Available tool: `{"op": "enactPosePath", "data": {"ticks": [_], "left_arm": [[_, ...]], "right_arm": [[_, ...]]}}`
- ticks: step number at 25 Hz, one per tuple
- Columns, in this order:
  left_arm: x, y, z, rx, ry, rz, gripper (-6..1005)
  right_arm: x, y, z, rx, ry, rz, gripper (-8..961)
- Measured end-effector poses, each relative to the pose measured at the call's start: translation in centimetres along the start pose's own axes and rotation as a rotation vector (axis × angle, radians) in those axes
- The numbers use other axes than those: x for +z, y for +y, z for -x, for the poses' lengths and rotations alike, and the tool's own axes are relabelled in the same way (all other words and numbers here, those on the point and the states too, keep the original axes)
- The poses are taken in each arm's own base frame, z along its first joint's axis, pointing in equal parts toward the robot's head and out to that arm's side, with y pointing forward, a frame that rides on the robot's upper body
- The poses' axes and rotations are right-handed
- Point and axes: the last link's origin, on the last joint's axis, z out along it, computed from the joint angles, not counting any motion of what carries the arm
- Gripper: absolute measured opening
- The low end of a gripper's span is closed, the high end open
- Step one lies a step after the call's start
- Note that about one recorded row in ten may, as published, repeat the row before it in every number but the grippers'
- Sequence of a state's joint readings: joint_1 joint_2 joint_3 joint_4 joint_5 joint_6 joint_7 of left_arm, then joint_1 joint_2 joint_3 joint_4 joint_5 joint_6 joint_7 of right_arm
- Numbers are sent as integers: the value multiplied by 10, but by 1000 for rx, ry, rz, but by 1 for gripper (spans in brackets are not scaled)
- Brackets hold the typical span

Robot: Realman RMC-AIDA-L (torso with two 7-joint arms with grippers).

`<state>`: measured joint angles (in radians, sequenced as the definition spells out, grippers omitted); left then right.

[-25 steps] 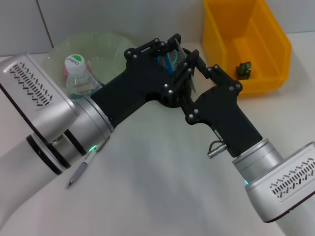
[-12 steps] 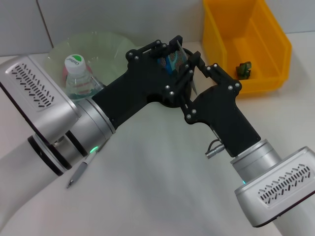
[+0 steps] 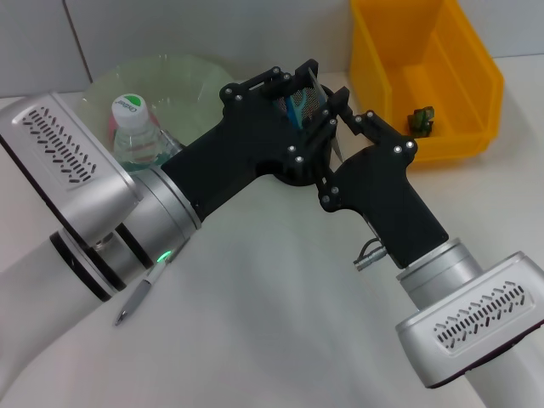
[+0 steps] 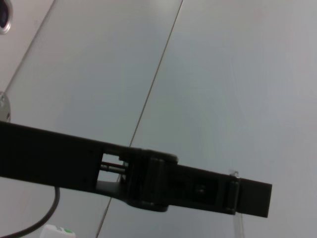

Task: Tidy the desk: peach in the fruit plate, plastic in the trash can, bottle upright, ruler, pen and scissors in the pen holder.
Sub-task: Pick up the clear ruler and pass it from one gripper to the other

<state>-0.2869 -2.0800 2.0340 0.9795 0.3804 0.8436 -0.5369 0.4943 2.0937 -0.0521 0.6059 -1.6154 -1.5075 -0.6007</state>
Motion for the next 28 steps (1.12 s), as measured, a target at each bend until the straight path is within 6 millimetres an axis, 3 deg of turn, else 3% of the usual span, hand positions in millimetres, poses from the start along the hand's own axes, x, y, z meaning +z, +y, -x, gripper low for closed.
{"op": "enactPosePath", "data": {"ticks": [15,28], "left_arm": [[-1,0,1,-5,-3,-1,383],[0,2,0,-6,2,7,384]], "right_arm": [[-1,1,1,6,0,-4,327],[2,0,2,19,3,-25,140]]}}
